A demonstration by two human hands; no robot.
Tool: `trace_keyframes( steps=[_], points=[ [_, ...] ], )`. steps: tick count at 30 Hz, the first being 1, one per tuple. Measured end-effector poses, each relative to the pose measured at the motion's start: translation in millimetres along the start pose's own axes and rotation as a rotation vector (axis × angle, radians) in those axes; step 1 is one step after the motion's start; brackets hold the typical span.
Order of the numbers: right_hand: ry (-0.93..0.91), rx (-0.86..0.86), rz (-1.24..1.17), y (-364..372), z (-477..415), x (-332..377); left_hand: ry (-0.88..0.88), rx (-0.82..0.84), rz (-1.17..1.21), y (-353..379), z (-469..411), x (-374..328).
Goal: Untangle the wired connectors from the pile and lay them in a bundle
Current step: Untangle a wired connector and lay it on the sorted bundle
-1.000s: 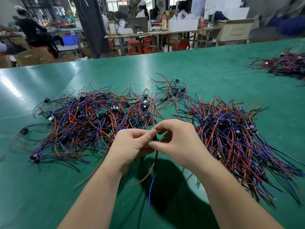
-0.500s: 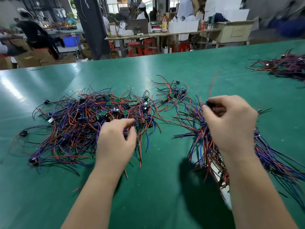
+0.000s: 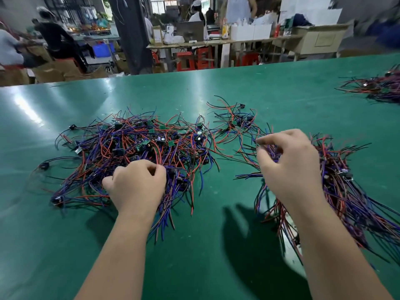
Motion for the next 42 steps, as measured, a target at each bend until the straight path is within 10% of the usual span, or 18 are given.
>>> trace_keyframes(
  steps=[7,11,19,25,29,42],
  points=[
    [0.091,0.195,-0.24,23.4,10.2,4.3,0.017,-0.206,0.809,-12.5,3.5,-5.4],
    [0.349,0.534,-0.672,52.3,24.0,9.2,0.179,-0.054,1.112,-7.2,15.0,-34.7],
    [0.382,0.64,-0.726,69.0,36.1,10.7,0.466,0.492,0.845,23.1,41.0,-66.2],
    [0.218,0.674,-0.645,69.0,35.5,17.8,-0.285,0.653,1.028,50.3,31.5,-43.9],
    [0.054,0.756,-0.569,68.3,40.0,27.3,-0.445,0.634,1.281,56.2,29.8,-37.0],
    [-0.004,0.86,-0.167,79.2,48.8,19.9,-0.187,0.255,1.219,28.4,10.0,-23.0]
  ],
)
Point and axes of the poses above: each hand's wrist, its own z-axis away from the middle knuckle, its own y-axis out of the palm, x = y × z, the point moved 6 cm from there along -z, towards the middle knuckle, and after that the axes turned 3 degrees about y, right-handed, at the moved point
